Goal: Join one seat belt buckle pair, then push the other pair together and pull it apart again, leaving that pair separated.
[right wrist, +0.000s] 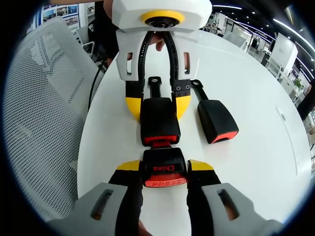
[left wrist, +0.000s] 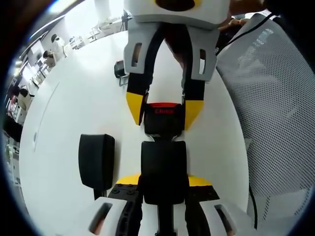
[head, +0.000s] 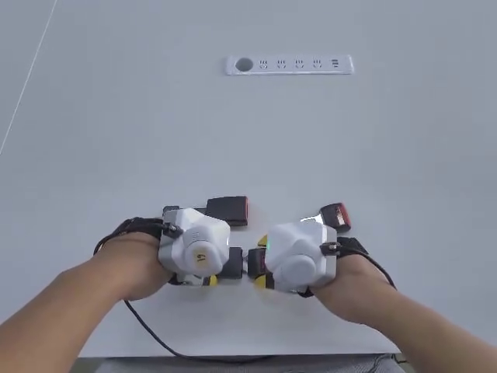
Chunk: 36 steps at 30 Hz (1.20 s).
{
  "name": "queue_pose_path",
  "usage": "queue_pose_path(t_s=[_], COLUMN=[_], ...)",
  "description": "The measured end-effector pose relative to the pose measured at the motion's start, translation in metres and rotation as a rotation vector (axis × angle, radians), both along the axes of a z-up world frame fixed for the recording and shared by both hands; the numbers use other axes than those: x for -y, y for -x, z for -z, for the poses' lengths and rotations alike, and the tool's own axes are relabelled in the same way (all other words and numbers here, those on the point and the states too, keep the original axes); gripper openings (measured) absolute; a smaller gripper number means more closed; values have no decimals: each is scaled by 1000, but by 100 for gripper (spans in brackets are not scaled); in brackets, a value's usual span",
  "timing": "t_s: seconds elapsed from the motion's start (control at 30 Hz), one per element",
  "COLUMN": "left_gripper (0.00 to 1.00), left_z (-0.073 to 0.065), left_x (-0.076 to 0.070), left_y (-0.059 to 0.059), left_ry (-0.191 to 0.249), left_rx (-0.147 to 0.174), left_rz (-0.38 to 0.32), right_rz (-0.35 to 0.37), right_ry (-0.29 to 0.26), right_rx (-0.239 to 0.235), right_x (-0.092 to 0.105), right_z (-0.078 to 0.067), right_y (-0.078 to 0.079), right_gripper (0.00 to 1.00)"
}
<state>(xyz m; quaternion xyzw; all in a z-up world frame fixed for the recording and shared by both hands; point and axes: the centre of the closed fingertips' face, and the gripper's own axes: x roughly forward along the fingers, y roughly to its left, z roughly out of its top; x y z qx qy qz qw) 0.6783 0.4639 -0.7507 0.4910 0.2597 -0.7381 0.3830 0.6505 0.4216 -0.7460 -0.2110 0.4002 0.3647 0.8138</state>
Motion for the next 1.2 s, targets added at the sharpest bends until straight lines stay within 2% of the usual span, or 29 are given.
queue_pose_path(t_s=[0.73,0.87,1.2], left_gripper=[33,33,33], left_z=[0,0,-1], left_x=[0,0,0], left_y=[0,0,0], left_ry=[9,9,10], left_rx=[-6,-6,-6], left_rz=[1,4,3], right_rz=[14,20,23], right_ry=[10,-2,-9], right_rx=[-10,-15,4], right_x=[9,11,14], right_z=[1,-1,0], right_y=[8,10,12], right_gripper=[33,33,33])
